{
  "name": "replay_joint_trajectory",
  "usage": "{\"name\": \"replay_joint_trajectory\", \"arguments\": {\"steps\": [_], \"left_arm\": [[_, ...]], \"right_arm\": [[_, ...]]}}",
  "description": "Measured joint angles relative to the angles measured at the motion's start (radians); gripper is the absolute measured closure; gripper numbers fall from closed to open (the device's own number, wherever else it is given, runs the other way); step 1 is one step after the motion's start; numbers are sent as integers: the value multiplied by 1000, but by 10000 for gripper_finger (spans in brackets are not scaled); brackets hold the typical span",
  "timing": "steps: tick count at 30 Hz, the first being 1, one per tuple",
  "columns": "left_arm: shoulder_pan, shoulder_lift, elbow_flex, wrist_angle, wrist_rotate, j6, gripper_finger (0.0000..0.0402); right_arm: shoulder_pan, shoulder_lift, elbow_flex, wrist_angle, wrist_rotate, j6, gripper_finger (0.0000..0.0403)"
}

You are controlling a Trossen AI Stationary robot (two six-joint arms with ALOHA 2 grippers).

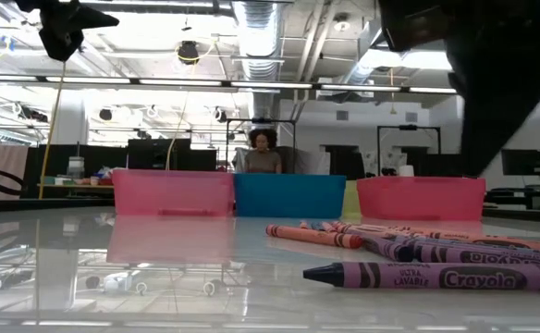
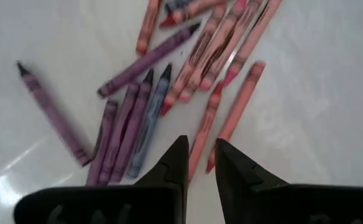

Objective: Sort crayons
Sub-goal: Put the red crayon into the red bin

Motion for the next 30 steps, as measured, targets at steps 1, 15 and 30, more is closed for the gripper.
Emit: {"name": "replay_joint_trajectory", "arguments": {"steps": [1, 15, 30], "left_arm": [[0, 0, 0, 9, 0, 8, 262], [0, 0, 0, 20, -9, 44, 262], [0, 0, 0, 16, -8, 44, 262]], "right_arm": [[-4, 0, 0, 1, -26, 8, 330], [-18, 0, 0, -19, -80, 26, 330], [-19, -1, 0, -50, -86, 5, 253]]}}
